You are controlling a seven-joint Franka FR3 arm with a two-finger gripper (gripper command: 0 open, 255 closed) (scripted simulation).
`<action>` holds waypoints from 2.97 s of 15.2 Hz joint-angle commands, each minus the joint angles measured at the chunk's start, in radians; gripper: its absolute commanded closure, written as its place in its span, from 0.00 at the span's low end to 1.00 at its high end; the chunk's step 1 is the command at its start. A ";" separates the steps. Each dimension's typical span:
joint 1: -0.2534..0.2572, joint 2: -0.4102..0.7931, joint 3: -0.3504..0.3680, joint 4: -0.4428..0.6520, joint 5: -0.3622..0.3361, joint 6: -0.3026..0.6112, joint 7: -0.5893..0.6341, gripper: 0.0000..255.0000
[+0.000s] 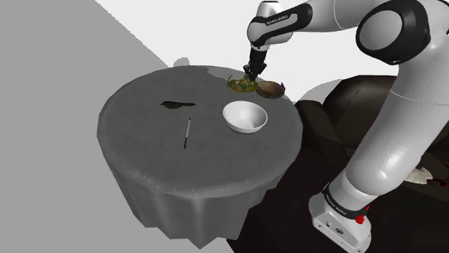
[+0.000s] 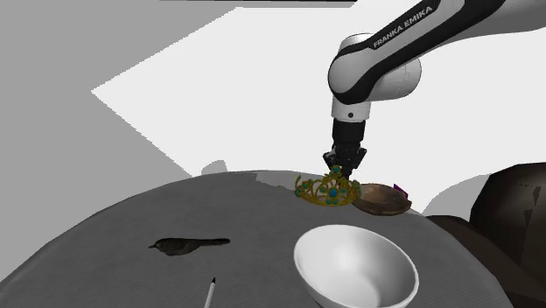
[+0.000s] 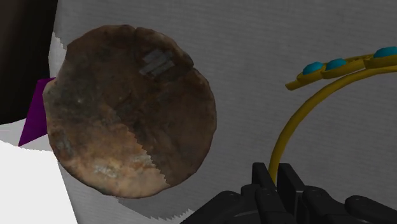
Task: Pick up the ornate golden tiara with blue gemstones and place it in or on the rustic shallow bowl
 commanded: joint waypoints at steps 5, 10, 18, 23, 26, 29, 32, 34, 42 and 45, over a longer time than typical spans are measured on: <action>-0.085 0.015 -0.048 -0.006 0.023 0.023 -0.144 1.00; -0.158 0.050 -0.084 0.021 0.047 0.029 -0.262 1.00; -0.219 0.117 -0.105 0.031 0.076 0.084 -0.356 1.00; -0.219 0.124 -0.104 0.024 0.078 0.097 -0.358 1.00; -0.219 0.124 -0.104 0.024 0.078 0.097 -0.358 1.00; -0.219 0.123 -0.104 0.022 0.078 0.099 -0.358 0.00; -0.219 0.123 -0.104 0.022 0.078 0.099 -0.358 0.00; -0.218 0.107 -0.106 0.036 0.074 0.070 -0.355 0.00; -0.215 0.068 -0.109 0.076 0.063 -0.009 -0.348 0.00; -0.215 0.067 -0.109 0.076 0.063 -0.009 -0.348 0.00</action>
